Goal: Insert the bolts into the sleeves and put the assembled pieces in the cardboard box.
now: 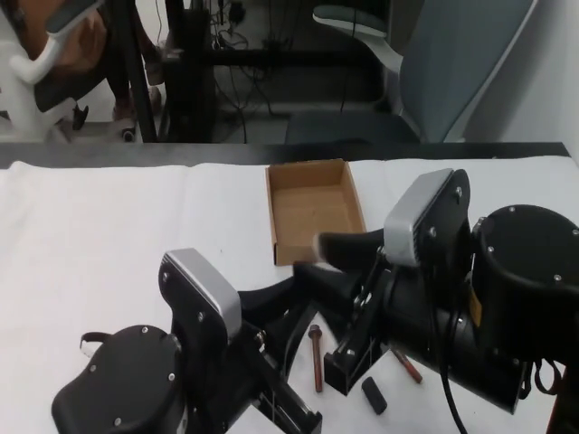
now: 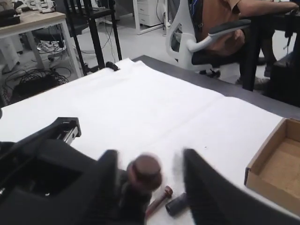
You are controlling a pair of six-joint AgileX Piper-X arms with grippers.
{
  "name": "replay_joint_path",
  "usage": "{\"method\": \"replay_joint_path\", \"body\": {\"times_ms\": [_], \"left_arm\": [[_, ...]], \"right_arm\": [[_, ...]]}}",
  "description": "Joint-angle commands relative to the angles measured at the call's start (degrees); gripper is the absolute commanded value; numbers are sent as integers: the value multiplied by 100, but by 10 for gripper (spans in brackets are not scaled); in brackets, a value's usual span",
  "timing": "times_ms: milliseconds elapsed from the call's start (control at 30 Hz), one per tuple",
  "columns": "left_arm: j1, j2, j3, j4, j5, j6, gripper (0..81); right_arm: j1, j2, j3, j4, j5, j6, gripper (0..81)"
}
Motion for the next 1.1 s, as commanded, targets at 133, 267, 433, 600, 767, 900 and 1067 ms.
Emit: {"method": "replay_joint_path", "body": {"times_ms": [133, 267, 433, 600, 767, 900, 1067], "left_arm": [[138, -22, -136, -144, 43, -107, 18], [783, -10, -706, 1090, 481, -274, 18], [1702, 615, -1907, 2357, 1723, -285, 18], [2062, 1791, -3223, 2968, 2405, -530, 18], [2081, 3040, -4553, 3711, 2611, -519, 18], [2081, 3895, -5470, 3949, 2584, -519, 18], [2096, 4715, -6483, 4516, 2211, -519, 18]], "right_arm": [[-11, -338, -656, 1914, 554, -45, 685], [-115, -513, -1434, 4287, 769, -412, 680], [-534, -313, -2229, 6157, 259, -380, 532], [-1039, 210, -2408, 6644, 75, -571, 566], [-1233, 1032, -2408, 6834, -310, -931, 582], [-1233, 1683, -2413, 6816, -312, -1141, 582], [-1233, 2187, -2413, 6800, -312, -1279, 582]]}}
